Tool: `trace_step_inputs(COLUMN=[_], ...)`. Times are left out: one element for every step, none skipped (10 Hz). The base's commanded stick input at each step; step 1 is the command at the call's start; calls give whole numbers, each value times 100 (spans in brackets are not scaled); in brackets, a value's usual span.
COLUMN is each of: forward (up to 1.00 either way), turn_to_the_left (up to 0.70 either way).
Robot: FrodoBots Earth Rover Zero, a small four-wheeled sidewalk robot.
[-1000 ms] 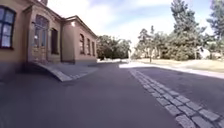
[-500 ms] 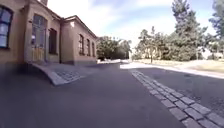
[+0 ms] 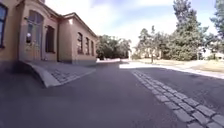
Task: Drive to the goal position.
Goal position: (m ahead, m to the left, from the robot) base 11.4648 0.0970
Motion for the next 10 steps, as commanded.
trace_step_inputs(forward=[70, 70, 70, 70, 70, 70, 70, 70, 70, 70], turn_to_the_left=[12, 8, 2, 0, 0, 0, 0, 0, 0, 0])
